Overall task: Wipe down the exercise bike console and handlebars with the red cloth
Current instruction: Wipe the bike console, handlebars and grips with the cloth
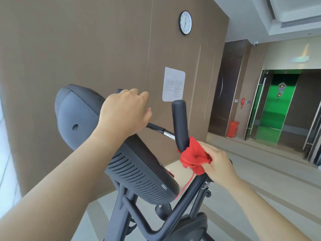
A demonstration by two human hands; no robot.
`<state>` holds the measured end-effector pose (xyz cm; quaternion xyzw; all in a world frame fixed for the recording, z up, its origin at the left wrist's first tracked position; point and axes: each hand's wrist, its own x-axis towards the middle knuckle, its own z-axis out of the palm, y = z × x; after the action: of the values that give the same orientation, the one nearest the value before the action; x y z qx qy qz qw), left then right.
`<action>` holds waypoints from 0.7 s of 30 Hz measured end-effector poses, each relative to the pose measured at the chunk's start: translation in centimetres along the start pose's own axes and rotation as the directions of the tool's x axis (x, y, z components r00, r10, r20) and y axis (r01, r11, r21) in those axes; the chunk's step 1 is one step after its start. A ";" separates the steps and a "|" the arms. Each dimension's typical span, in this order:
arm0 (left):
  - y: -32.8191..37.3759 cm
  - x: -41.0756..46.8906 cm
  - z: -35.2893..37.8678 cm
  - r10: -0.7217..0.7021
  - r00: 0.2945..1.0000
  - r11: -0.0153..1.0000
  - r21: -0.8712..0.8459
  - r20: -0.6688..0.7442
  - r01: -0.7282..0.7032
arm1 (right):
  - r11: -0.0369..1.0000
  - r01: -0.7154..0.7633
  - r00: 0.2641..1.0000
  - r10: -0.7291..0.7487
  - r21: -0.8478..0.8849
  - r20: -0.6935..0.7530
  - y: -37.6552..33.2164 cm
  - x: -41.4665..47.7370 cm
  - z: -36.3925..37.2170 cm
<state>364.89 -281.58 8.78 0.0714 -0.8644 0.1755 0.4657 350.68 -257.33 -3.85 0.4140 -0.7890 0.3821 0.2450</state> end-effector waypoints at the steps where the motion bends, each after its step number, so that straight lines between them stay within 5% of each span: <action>1: 0.2 -0.1 0.1 -0.016 1.000 1.000 0.007 -0.008 0.016 | 1.000 0.005 1.000 -0.006 0.014 0.024 0.7 0.0 -0.7; 6: 3.5 -1.2 1.3 -0.069 0.997 0.997 -0.044 -0.036 0.067 | 0.983 -0.002 0.998 -0.009 0.185 0.059 0.9 1.4 -1.4; 9: 5.9 -2.4 2.7 -0.055 0.998 0.998 -0.041 0.028 0.056 | 0.994 0.066 0.960 -0.088 0.092 0.266 0.7 1.7 -0.6; 21: 6.9 -2.9 3.0 -0.106 0.993 0.989 0.106 0.061 0.099 | 0.990 0.123 0.847 -0.143 0.073 0.512 5.6 4.6 -3.3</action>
<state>362.20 -276.38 3.21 0.1454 -0.8644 0.1930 0.4410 343.76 -254.82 -0.89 0.5591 -0.7880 0.2541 0.0429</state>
